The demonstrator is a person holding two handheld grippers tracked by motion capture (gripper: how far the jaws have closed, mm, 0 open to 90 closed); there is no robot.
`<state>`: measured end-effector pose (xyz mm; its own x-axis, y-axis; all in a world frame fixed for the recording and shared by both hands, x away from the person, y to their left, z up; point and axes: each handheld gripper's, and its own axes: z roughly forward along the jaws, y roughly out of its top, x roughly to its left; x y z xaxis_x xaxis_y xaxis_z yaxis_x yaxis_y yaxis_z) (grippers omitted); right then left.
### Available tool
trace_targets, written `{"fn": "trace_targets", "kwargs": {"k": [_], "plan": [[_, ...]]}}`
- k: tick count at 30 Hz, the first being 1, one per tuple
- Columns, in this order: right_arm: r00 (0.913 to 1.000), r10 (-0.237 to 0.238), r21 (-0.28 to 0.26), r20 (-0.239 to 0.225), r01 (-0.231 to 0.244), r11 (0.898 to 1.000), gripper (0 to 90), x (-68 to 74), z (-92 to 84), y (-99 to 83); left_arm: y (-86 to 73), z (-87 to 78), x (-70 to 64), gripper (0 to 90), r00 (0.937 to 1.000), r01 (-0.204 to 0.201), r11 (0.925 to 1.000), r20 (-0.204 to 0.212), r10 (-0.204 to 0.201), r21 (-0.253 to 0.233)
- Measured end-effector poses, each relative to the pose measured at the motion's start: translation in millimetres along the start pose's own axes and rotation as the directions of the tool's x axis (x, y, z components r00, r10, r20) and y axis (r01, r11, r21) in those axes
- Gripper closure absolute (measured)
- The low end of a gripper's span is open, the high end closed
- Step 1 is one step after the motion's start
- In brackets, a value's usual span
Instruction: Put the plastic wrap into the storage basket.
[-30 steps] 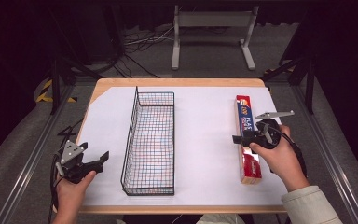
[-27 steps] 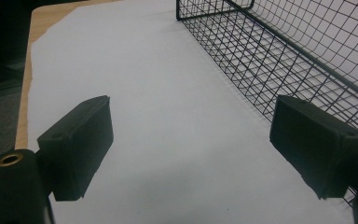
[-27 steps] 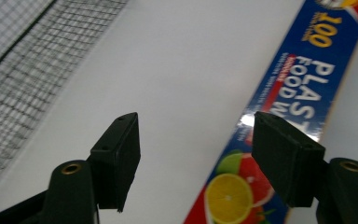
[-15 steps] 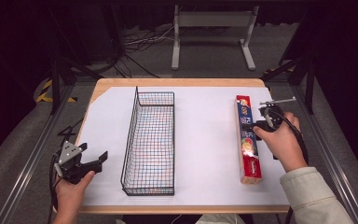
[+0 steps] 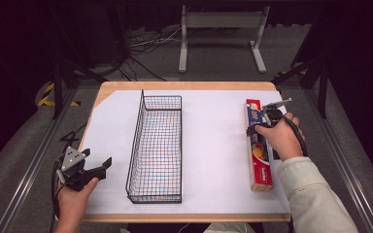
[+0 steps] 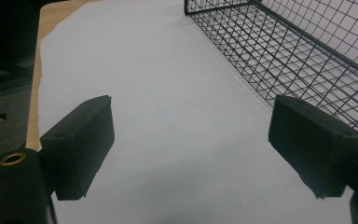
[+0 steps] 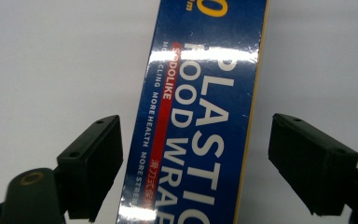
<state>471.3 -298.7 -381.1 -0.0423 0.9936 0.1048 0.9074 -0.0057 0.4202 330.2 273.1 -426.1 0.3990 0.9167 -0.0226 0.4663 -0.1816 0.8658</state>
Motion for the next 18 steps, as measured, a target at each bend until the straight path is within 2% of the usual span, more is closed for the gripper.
{"fn": "trace_targets", "kwargs": {"k": [5,13,16,18], "plan": [[0.9987,0.035,0.045,0.039,-0.036,0.998,19.9,2.4,12.9,3.9,0.6,-0.5,-0.7,14.3,1.0000,-0.008,1.0000,-0.003,0.008,-0.004],[0.9954,0.028,0.118,0.091,-0.039,0.992,28.2,11.1,22.8,6.4,0.3,0.9,-0.4,14.7,1.0000,-0.008,0.9999,-0.001,0.008,0.006],[0.9911,0.016,0.132,0.132,-0.034,0.991,29.8,14.9,26.7,8.0,0.4,1.0,-0.8,14.8,1.0000,-0.009,0.9999,0.000,0.009,0.007],[0.9878,0.028,0.148,0.153,-0.051,0.988,32.5,17.4,28.5,8.7,-0.4,1.7,0.0,14.8,1.0000,-0.009,0.9999,-0.002,0.009,0.012]]}}
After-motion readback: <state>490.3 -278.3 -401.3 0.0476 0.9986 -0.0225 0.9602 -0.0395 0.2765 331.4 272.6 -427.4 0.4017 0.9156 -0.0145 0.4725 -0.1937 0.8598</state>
